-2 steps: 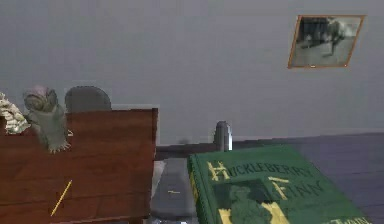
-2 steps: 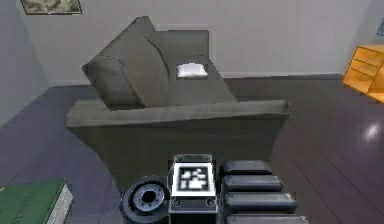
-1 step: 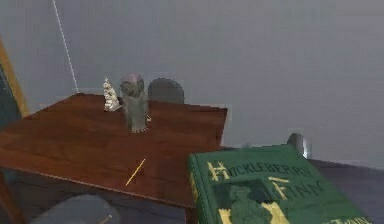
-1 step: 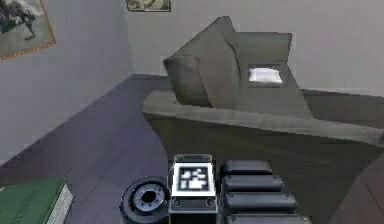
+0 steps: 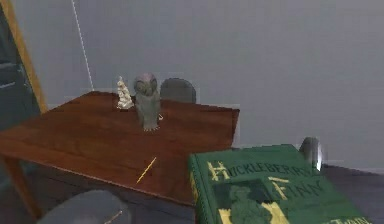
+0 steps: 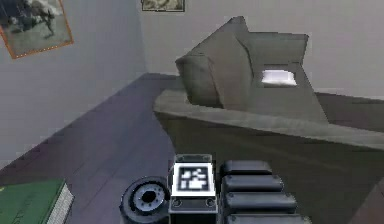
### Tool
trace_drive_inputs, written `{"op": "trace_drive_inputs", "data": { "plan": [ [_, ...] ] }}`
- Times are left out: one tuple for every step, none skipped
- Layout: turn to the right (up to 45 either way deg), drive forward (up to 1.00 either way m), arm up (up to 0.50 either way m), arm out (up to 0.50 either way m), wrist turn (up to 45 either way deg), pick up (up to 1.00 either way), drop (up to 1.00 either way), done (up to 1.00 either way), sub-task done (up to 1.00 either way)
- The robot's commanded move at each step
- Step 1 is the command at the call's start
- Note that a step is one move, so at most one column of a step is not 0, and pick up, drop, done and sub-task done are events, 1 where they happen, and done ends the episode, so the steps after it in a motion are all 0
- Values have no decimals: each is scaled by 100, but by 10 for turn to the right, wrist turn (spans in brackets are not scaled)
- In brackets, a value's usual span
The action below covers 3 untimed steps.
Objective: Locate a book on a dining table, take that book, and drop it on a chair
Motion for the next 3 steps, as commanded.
{"op": "trace_drive_inputs", "data": {
  "plan": [
    [-30, 0, 0, 0, 0, 0, 0, 0, 0],
    [0, 35, 0, 0, 0, 0, 0, 0, 0],
    [450, 0, 0, 0, 0, 0, 0, 0, 0]
  ]
}}
